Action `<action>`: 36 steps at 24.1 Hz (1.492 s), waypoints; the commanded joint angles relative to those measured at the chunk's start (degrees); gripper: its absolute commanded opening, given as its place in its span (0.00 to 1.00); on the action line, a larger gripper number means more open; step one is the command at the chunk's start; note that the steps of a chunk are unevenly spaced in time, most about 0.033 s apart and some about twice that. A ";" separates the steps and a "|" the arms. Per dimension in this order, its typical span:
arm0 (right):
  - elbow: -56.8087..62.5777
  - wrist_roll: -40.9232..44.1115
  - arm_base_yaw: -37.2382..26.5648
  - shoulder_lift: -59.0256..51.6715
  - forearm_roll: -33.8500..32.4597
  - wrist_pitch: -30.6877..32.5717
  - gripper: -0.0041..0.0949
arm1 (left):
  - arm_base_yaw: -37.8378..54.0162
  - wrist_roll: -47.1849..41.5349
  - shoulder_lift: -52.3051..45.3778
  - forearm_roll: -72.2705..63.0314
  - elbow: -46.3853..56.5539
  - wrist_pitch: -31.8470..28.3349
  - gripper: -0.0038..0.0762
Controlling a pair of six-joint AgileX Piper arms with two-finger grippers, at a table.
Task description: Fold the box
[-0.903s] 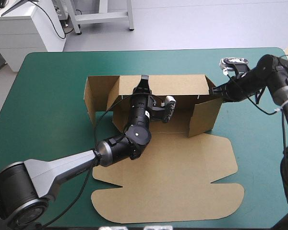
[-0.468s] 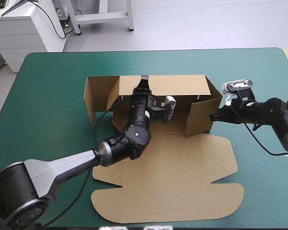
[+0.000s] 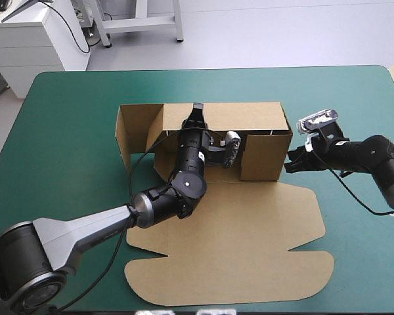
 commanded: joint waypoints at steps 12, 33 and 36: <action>-1.30 -10.17 -0.31 -1.18 10.62 0.09 0.70 | -0.38 -0.05 -2.64 3.03 -1.42 1.47 0.04; 9.01 -18.31 15.16 -3.24 27.94 -33.32 0.56 | -0.38 -0.05 -2.64 3.66 -1.42 1.22 0.04; 9.01 -20.77 15.16 -3.15 27.83 -33.06 0.12 | -0.38 -0.05 -2.64 3.66 -1.42 0.98 0.04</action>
